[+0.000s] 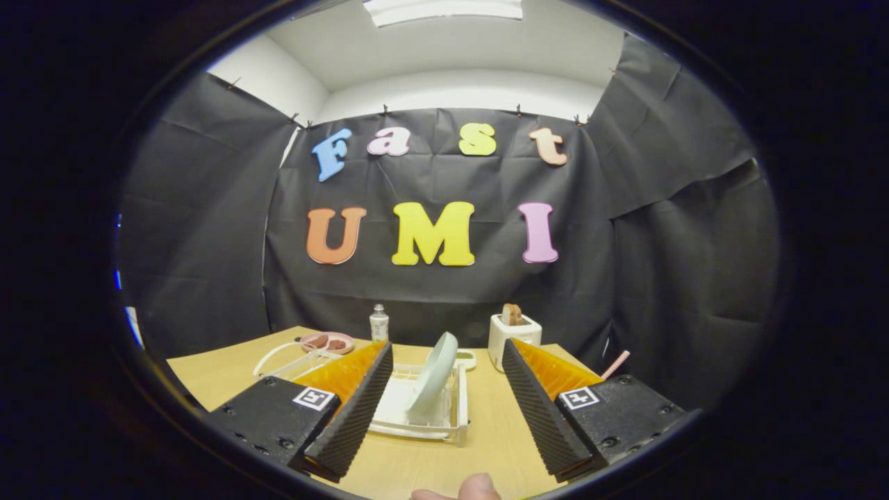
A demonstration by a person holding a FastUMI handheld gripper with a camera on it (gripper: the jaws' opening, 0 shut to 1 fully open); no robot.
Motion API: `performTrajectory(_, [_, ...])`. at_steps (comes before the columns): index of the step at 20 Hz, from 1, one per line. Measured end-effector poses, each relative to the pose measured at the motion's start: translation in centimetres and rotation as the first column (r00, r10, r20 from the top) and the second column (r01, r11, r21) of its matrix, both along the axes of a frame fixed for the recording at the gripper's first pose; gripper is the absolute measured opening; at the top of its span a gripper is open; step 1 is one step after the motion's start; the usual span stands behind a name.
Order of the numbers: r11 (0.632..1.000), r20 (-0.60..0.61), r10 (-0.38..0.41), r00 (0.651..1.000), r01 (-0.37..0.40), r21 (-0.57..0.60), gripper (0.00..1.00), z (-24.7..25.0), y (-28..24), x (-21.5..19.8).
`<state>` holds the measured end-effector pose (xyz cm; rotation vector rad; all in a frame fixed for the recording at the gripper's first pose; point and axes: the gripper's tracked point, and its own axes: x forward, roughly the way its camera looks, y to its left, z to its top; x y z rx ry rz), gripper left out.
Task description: Take the plate from the dish rack, then take the spoon from the basket and place it into the plate.
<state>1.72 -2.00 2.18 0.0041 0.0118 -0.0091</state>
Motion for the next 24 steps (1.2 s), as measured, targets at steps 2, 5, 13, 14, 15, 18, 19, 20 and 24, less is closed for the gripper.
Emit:
performTrajectory(2, [1.0, -0.013, -0.007, 1.0, 0.007, -0.006, 1.0, 0.4, -0.8, 0.6])
performTrajectory(5, [1.0, -0.05, 0.006, 0.999, -0.007, -0.018, 1.0, 1.1, -1.7, 1.8])
performTrajectory(13, [0.992, -0.281, 0.099, 0.955, -0.118, -0.054, 1.0, 3.3, -1.7, 8.1])
performTrajectory(14, [0.99, -0.316, 0.099, 0.944, -0.125, -0.064, 1.0, 3.3, -1.4, 9.4])
performTrajectory(15, [0.987, -0.36, 0.119, 0.925, -0.15, -0.059, 1.0, 2.6, -0.7, 10.6])
performTrajectory(18, [0.981, -0.507, 0.149, 0.849, -0.19, -0.03, 1.0, 0.8, 0.8, 13.9])
performTrajectory(19, [0.983, -0.544, 0.142, 0.827, -0.184, -0.023, 1.0, 0.3, 0.8, 15.3])
performTrajectory(20, [0.985, -0.578, 0.132, 0.806, -0.172, -0.016, 1.0, -0.4, 0.9, 16.7])
performTrajectory(24, [0.993, -0.705, 0.098, 0.702, -0.114, 0.025, 1.0, -4.4, 1.2, 20.3])
